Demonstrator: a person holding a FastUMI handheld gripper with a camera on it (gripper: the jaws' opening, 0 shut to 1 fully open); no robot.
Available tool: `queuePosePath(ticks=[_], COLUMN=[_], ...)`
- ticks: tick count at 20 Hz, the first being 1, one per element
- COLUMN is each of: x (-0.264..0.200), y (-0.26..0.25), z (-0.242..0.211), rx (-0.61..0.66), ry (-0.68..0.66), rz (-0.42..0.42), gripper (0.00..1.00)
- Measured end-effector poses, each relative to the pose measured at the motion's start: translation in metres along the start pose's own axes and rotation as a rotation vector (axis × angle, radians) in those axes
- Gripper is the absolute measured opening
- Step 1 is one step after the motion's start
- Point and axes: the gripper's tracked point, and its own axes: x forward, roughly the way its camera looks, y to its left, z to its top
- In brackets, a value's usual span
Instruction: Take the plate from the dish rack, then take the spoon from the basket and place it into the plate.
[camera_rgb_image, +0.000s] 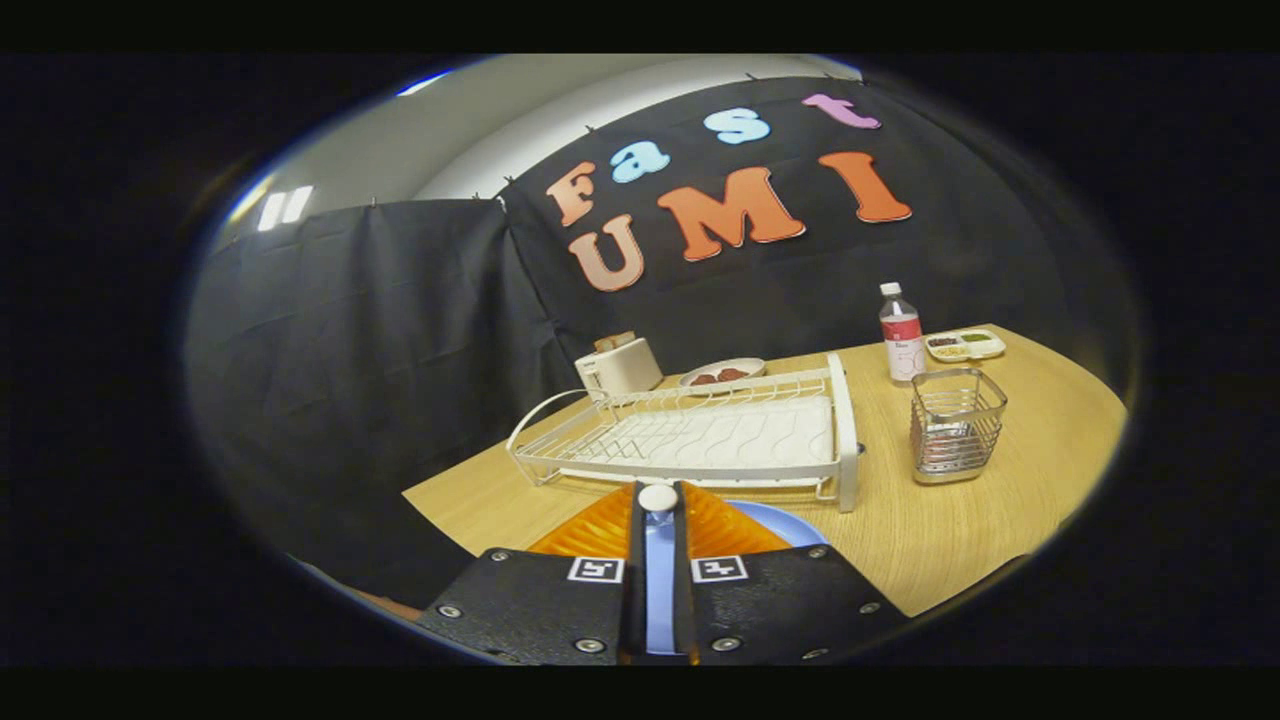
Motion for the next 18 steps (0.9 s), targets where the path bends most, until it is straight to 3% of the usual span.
queuePosePath(ticks=[9,17,18], x=[-0.001,-0.007,-0.008], y=[-0.013,-0.037,-0.035], z=[-0.013,-0.052,-0.053], rx=[0.064,0.047,0.045], ry=[0.013,0.131,0.135], rz=[0.021,-0.036,-0.029], gripper=[0.1,0.21,0.26])
